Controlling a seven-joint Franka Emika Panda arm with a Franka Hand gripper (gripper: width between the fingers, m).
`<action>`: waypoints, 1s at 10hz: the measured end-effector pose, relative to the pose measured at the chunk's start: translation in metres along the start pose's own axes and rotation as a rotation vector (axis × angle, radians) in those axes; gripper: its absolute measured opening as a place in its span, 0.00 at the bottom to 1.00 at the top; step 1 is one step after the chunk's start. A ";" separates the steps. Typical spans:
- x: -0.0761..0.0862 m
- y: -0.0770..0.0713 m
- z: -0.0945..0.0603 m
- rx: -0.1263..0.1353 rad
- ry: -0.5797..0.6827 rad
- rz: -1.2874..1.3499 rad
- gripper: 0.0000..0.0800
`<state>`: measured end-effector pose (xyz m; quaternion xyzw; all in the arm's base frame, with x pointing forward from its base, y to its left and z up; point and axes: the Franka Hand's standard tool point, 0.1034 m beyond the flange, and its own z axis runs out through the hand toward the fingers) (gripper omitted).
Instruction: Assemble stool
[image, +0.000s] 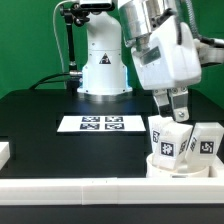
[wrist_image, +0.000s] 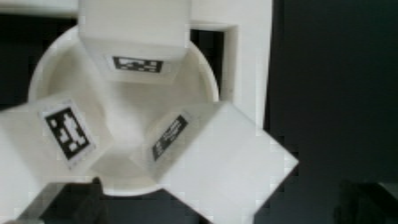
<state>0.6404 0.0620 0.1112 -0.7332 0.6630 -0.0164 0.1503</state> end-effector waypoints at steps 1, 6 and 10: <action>0.001 -0.002 -0.002 -0.018 0.018 -0.184 0.81; 0.010 -0.004 -0.003 -0.013 0.042 -0.631 0.81; 0.006 -0.001 0.001 -0.050 0.074 -1.095 0.81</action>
Offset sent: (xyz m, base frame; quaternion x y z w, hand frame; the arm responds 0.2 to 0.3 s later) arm -0.0117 0.0019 0.0062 0.0292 0.0144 -0.1858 0.9820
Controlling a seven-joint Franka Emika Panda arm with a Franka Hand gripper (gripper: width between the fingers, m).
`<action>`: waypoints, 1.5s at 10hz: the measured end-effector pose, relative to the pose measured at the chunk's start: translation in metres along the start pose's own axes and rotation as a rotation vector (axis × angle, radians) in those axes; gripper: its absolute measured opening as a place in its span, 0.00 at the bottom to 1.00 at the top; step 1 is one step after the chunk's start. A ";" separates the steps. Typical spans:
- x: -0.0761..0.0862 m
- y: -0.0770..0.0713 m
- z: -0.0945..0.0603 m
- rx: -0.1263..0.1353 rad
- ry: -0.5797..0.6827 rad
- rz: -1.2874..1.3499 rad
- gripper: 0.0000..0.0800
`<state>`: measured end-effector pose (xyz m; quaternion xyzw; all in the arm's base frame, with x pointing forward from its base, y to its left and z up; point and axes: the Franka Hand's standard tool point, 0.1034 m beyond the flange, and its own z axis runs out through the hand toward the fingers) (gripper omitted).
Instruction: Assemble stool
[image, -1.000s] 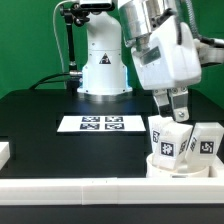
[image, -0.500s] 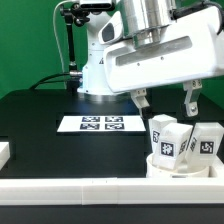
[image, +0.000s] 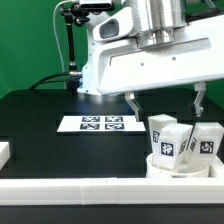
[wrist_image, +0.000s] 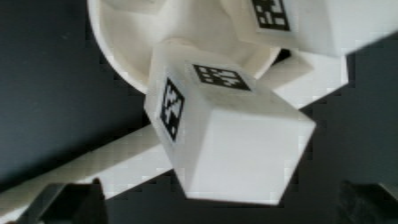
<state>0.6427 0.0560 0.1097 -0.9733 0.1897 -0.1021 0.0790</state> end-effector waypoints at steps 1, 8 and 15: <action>-0.002 0.000 0.004 -0.008 0.010 -0.179 0.81; -0.005 0.000 0.011 -0.071 -0.020 -0.829 0.81; -0.001 0.001 0.017 -0.112 -0.076 -1.099 0.81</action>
Offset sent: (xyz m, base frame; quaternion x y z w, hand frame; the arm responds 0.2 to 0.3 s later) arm 0.0000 0.0000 0.0000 0.0000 0.0000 -0.2571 0.9664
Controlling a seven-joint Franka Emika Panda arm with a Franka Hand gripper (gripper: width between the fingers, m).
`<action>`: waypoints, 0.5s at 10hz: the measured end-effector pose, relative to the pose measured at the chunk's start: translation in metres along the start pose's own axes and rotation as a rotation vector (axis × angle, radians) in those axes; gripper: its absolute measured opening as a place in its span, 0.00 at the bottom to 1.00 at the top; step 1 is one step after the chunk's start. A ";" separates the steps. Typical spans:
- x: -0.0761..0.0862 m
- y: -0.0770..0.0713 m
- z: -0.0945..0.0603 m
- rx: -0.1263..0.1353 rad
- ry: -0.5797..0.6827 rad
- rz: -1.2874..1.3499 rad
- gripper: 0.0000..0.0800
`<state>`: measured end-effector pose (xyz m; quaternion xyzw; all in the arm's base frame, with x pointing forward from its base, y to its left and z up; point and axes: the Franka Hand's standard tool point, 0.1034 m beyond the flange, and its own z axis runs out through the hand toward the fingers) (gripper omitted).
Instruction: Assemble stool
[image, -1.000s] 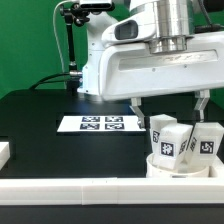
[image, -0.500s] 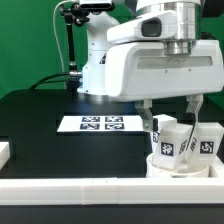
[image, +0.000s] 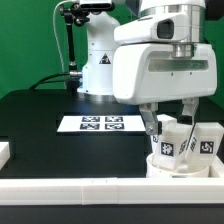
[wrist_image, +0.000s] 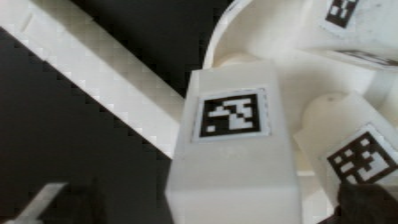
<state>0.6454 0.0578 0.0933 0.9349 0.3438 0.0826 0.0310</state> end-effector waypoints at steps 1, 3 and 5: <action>0.000 0.000 0.001 0.000 -0.001 0.002 0.81; -0.001 0.000 0.001 0.001 -0.001 0.003 0.43; -0.001 0.000 0.001 0.000 -0.001 0.032 0.42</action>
Offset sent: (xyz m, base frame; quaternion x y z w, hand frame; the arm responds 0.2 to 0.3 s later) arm 0.0000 0.0000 0.0000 0.0000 0.0000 0.0000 1.0000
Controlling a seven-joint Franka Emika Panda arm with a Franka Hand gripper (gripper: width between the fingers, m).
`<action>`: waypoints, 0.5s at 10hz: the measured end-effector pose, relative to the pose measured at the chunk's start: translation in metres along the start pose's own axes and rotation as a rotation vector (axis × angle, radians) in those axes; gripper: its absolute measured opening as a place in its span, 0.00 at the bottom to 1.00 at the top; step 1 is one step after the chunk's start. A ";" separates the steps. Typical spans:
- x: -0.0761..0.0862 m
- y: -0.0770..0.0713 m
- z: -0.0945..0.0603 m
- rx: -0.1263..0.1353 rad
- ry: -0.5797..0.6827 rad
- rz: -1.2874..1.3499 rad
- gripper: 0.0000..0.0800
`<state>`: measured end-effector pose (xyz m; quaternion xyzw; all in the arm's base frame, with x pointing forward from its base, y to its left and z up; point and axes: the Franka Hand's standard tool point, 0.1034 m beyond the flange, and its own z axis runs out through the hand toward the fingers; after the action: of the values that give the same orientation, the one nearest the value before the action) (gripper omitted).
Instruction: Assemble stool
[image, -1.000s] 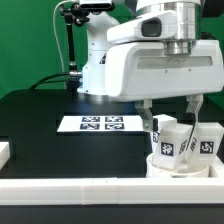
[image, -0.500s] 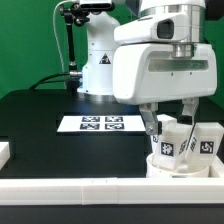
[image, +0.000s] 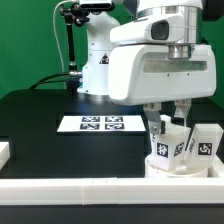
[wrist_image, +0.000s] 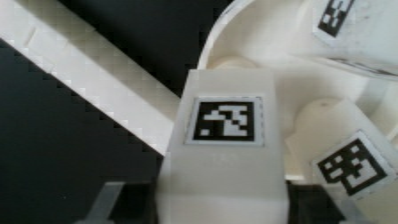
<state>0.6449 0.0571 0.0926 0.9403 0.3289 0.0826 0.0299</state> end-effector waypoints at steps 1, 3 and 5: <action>0.000 0.000 0.000 0.000 0.000 0.000 0.42; -0.001 0.001 0.000 0.002 0.002 0.123 0.42; -0.003 0.006 0.000 0.008 0.020 0.350 0.42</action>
Offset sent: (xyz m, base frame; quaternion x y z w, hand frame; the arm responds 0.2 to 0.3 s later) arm -0.0044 -0.0128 -0.0005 0.0393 0.0291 0.2732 0.9607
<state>0.6462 0.0500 0.0925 0.9824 0.1609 0.0946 0.0082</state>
